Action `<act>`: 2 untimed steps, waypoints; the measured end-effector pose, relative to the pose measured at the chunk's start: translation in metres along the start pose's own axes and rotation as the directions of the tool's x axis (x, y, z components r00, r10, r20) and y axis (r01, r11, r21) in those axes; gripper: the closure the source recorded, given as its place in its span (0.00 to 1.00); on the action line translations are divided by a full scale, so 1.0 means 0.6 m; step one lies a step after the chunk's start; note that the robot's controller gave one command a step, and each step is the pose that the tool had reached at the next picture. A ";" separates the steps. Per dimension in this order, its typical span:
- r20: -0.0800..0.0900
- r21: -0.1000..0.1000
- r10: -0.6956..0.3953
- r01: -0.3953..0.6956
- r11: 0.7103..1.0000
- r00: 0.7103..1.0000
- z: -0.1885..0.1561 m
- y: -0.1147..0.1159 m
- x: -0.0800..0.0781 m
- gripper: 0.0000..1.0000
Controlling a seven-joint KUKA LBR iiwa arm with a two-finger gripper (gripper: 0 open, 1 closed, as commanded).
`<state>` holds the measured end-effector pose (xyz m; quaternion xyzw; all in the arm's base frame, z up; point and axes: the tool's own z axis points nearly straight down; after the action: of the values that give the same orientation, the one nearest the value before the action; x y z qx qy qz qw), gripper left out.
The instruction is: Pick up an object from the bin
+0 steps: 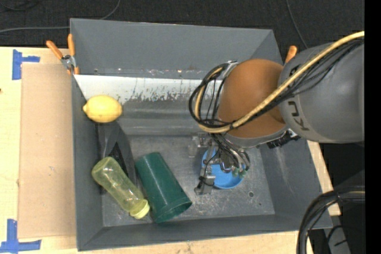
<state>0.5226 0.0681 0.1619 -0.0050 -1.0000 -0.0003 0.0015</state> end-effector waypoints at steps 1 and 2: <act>0.000 0.000 0.000 0.000 1.000 1.000 0.000 0.000 0.000 0.00; 0.011 -0.004 -0.001 0.001 1.000 1.000 0.023 -0.023 0.011 0.00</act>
Offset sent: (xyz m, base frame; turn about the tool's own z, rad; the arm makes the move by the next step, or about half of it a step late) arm -0.0323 -0.0686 -0.0597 0.0419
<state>0.5156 0.0541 0.1481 -0.0043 -1.0000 -0.0023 -0.0040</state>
